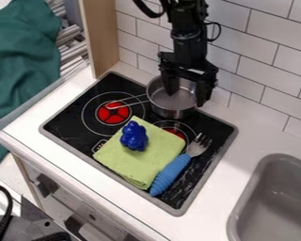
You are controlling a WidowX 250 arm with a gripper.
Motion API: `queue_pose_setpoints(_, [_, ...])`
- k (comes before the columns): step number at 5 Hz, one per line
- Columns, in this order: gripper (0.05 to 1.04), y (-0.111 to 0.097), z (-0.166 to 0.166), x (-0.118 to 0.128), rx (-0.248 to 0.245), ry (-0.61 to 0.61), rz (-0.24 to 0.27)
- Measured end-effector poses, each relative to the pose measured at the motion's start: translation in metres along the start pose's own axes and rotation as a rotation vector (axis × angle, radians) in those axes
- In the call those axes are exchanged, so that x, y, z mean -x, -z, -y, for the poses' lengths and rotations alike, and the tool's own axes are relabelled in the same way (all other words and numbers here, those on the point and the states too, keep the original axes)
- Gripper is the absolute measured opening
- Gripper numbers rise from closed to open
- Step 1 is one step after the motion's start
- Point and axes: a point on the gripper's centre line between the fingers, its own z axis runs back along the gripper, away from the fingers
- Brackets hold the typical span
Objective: Put the silver pot on the left
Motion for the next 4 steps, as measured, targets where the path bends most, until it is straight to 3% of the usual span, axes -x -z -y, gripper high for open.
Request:
queue_pose_setpoints(1, [1.011, 0.015, -0.006, -0.015, 0.014, 0.011, -0.011])
queue_pose_setpoints(2, [1.011, 0.031, -0.015, -0.014, 0.032, -0.015, -0.037])
queue_pose_setpoints(3, [0.955, 0.035, -0.019, -0.010, 0.015, -0.012, -0.050])
queue_pose_setpoints(4, [0.668, 0.044, -0.025, -0.001, -0.030, 0.005, -0.046])
